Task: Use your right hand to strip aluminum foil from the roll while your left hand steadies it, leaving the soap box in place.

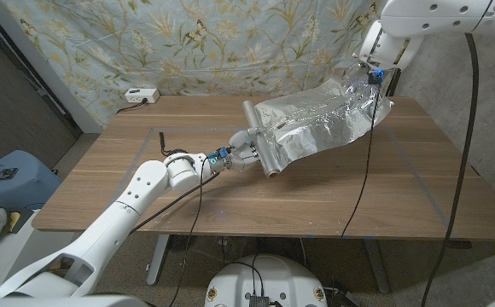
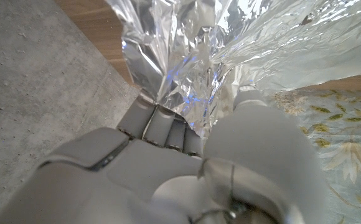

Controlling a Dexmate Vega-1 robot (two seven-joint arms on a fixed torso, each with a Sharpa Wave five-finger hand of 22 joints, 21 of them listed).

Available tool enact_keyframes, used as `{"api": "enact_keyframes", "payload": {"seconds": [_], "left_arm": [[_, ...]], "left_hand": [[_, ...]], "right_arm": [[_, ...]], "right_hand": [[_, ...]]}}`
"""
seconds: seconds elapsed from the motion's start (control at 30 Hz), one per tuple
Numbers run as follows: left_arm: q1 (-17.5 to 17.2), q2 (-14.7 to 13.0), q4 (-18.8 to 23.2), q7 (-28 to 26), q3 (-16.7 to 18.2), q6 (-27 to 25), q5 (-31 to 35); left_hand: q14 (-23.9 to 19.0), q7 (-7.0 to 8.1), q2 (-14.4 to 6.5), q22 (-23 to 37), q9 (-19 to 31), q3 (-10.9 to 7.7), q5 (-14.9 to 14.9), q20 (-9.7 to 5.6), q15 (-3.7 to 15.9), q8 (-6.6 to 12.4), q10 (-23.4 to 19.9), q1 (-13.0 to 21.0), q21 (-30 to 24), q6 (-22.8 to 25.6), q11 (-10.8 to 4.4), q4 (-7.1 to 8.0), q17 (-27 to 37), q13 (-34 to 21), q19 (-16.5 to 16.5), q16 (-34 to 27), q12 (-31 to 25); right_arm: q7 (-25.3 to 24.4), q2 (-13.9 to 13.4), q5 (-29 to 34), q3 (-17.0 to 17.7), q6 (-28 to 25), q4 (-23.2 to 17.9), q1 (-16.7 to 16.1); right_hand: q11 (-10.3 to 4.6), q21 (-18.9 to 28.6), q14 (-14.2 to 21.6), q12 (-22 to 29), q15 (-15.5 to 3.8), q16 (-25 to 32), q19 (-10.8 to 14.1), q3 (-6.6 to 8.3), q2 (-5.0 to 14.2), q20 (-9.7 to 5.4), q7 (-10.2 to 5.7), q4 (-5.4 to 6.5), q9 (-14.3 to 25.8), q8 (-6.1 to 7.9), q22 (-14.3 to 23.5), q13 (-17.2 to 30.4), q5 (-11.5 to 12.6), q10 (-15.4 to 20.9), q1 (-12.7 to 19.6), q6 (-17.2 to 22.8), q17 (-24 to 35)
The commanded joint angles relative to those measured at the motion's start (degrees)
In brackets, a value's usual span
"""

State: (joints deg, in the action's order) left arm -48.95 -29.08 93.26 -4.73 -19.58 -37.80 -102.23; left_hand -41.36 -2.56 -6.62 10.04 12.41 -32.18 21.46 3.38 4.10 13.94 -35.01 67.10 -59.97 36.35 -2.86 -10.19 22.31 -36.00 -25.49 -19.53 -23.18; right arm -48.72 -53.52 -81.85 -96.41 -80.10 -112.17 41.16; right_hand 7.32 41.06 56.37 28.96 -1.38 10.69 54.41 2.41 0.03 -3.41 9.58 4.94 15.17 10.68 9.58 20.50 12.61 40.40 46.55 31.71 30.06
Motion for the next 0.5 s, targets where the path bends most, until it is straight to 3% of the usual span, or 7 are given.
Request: {"api": "enact_keyframes", "payload": {"seconds": [0.03,0.3,0.5], "left_arm": [[0.7,0.1,-1.1,1.0,-0.2,-0.3,0.8],[1.0,0.1,-1.6,2.5,0.4,0.6,2.3],[0.9,0.1,-2.0,2.8,1.2,1.1,2.5]], "left_hand": [[-0.6,0.80,-1.0,0.1,0.1,-0.30,0.3,0.12,0.07,-0.19,-0.4,0.7,-0.3,3.1,-0.32,0.44,0.2,-0.3,0.1,-0.1,-0.2],[-0.5,0.95,-1.0,0.1,0.1,-0.35,0.3,0.26,0.10,-0.42,-0.3,0.7,-0.2,3.1,-0.47,0.43,0.2,-0.3,0.4,0.0,-0.3],[-0.5,0.92,-1.0,0.1,0.2,-0.41,0.3,0.31,-0.10,-0.53,-0.2,0.7,-0.2,3.2,-0.59,0.49,0.2,-0.3,0.5,0.2,-0.2]], "right_arm": [[8.0,-2.7,7.7,6.6,0.1,-1.7,-5.3],[14.4,-3.1,15.4,11.9,0.1,-1.2,-10.4],[19.3,-2.1,22.7,15.2,0.1,-0.3,-14.6]], "right_hand": [[2.39,-2.3,-1.6,-2.1,2.51,0.9,0.8,-4.83,-1.87,1.82,2.37,3.88,-1.2,0.57,-0.1,-0.3,2.8,-1.2,-8.4,-1.5,-2.0],[3.75,-4.8,-2.1,-3.3,3.93,1.3,1.2,-8.01,-2.15,3.15,2.38,5.30,-2.0,0.86,-0.2,-0.3,5.3,-1.1,-14.5,-1.7,-3.3],[4.68,-9.1,-6.2,-5.5,5.77,0.9,-0.8,-10.79,1.34,5.24,2.28,5.20,-2.8,0.60,0.1,0.4,9.1,-3.0,-21.3,-3.8,-4.9]]}}
